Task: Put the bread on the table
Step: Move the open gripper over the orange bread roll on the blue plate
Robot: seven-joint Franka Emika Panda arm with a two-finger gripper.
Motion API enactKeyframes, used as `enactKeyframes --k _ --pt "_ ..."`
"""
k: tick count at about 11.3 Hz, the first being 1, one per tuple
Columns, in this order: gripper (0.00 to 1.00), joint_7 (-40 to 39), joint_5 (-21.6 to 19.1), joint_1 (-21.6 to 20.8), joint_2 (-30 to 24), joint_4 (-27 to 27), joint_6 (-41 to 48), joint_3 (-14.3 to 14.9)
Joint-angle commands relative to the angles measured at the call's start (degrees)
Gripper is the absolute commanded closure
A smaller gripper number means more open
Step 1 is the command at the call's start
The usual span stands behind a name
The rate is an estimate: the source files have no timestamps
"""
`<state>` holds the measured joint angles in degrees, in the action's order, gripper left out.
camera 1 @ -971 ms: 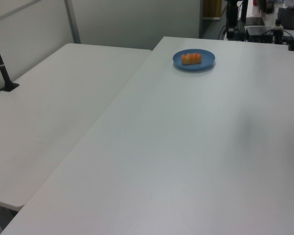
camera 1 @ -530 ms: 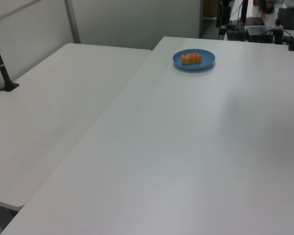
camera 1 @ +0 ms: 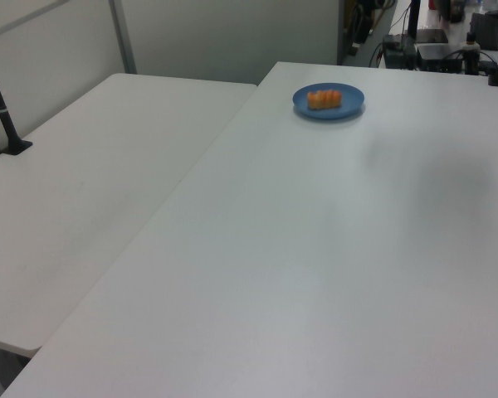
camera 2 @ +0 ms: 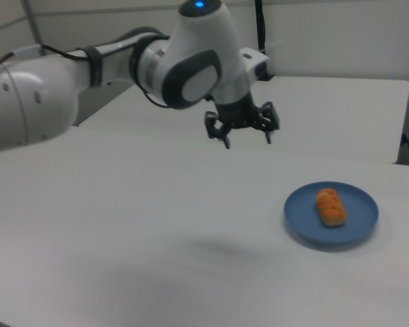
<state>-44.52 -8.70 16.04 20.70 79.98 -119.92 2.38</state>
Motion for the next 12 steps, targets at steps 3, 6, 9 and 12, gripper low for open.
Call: enactKeyframes --k 3,6,9,12 --pt "0.00 -2.67 -2.46 4.17 11.36 -7.56 -11.63 -0.71" --pt "0.00 -2.59 -2.47 5.41 18.56 -11.59 -17.96 -1.24" --pt "0.00 -2.67 -2.47 6.20 22.44 -12.13 -24.37 -1.50" --pt "0.00 -2.67 -2.38 6.29 26.48 -13.79 -28.87 -1.59"
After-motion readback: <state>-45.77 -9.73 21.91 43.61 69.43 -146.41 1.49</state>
